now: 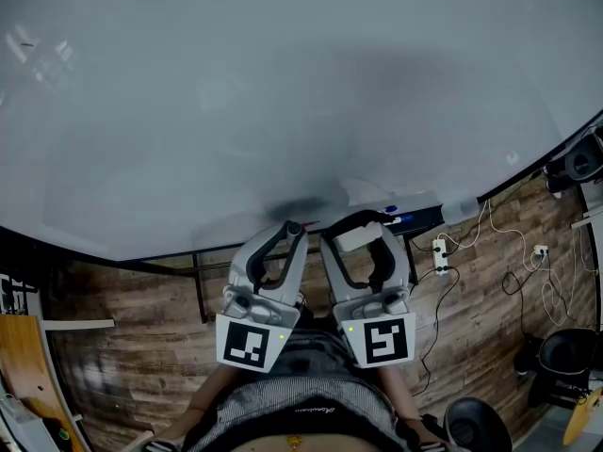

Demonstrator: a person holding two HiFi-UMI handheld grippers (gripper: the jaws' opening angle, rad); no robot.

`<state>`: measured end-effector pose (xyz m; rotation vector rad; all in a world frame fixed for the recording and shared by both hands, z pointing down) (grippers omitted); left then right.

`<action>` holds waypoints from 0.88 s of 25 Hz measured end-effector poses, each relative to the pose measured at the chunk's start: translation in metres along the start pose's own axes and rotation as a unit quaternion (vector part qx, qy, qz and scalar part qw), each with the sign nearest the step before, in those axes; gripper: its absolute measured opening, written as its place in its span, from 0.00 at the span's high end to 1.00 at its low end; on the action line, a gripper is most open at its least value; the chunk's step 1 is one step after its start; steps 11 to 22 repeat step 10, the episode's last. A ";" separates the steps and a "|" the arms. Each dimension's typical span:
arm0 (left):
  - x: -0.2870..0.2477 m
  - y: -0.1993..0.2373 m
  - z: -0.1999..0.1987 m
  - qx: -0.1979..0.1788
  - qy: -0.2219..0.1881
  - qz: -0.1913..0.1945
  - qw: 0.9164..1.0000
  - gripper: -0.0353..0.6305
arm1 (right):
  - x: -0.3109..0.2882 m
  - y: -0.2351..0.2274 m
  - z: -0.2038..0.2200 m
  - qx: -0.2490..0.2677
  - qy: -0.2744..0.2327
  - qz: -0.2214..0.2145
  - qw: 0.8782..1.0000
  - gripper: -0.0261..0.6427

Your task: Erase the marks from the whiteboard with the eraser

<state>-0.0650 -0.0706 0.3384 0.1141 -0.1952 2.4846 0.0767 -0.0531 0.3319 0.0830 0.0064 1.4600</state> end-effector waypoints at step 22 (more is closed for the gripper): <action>0.002 0.001 0.002 0.002 0.005 0.000 1.000 0.83 | 0.001 0.001 -0.002 0.005 0.001 -0.001 1.000 0.57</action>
Point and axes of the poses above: the fingertips, and each gripper's own axes: x backward along the fingers, y to its left, z out of its underside, the point moved 8 cm from there along x, backward along the fingers, and after that the axes turned 13 degrees about z, right-handed, at the moved point
